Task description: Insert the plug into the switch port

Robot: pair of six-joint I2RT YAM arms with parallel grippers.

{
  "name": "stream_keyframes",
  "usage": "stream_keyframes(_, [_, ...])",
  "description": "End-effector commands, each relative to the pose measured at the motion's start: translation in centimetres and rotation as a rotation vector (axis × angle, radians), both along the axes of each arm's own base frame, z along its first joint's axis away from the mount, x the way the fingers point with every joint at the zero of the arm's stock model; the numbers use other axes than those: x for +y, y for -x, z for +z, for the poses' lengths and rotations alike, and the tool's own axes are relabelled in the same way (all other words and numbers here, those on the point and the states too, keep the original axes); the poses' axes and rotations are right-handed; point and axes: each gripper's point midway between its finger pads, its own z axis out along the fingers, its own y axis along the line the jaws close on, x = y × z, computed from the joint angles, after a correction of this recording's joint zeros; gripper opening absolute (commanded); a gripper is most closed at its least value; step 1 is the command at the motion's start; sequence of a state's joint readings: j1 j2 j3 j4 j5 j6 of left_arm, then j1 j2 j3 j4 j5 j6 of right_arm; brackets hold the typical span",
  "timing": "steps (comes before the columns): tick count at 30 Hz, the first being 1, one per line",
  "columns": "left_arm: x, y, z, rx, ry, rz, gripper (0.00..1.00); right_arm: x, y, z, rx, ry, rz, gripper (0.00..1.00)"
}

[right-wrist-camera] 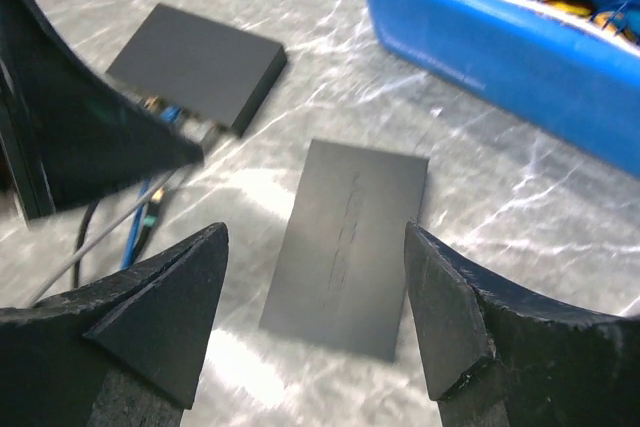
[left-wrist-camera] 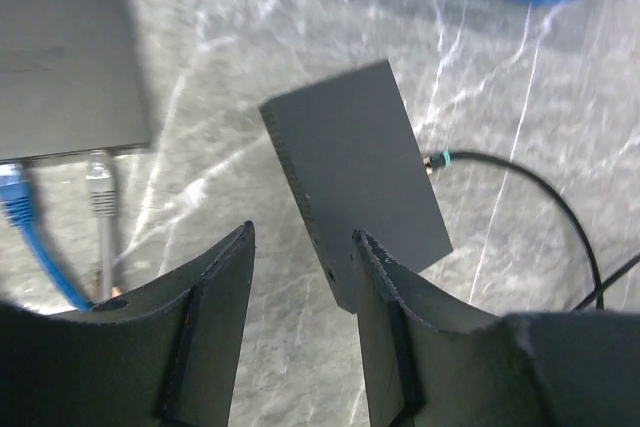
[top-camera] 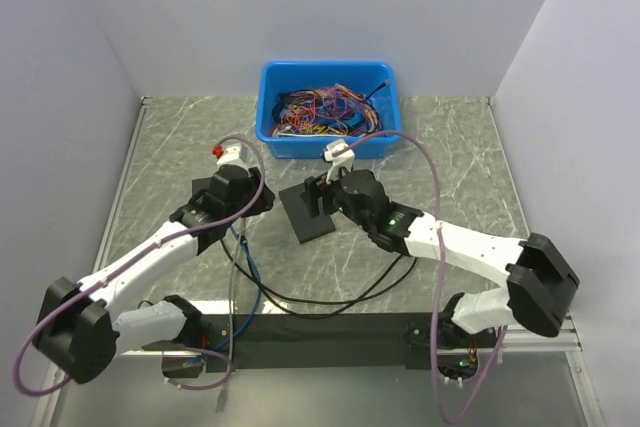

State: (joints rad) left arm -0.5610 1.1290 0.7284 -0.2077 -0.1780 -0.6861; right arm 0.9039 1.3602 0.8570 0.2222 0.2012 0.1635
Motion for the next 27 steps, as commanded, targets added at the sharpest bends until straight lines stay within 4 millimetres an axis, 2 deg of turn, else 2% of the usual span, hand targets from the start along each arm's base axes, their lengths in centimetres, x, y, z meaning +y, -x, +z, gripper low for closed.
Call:
stream_keyframes(1, [2.2, 0.1, 0.9, -0.045, -0.004, 0.106, 0.49, -0.2, 2.3, 1.7, 0.012, -0.078, 0.043, 0.78])
stream_keyframes(8, [5.8, 0.5, 2.3, -0.137, 0.001, 0.283, 0.5, -1.2, 6.7, 3.7, -0.019, -0.15, 0.134, 0.78])
stream_keyframes(9, [6.4, 0.7, 2.6, -0.157, 0.003, 0.304, 0.5, -1.6, 7.4, 4.7, -0.034, -0.178, 0.147, 0.78])
stream_keyframes(17, [11.9, 0.7, 4.0, -0.355, -0.01, 0.57, 0.54, -3.3, 11.6, 5.1, -0.044, -0.232, 0.223, 0.79])
stream_keyframes(18, [12.3, 0.8, 3.7, -0.373, -0.021, 0.58, 0.54, -3.7, 12.0, 5.5, -0.054, -0.249, 0.23, 0.79])
stream_keyframes(23, [14.5, 0.8, 2.8, -0.462, -0.095, 0.664, 0.54, -4.3, 13.3, 5.3, -0.038, -0.288, 0.255, 0.79])
stream_keyframes(24, [15.5, 1.0, 1.9, -0.46, -0.133, 0.716, 0.55, -4.4, 13.4, 5.3, -0.037, -0.293, 0.259, 0.79])
stream_keyframes(27, [16.4, 0.9, 2.0, -0.487, -0.167, 0.766, 0.57, -4.8, 14.1, 5.4, -0.038, -0.317, 0.274, 0.79])
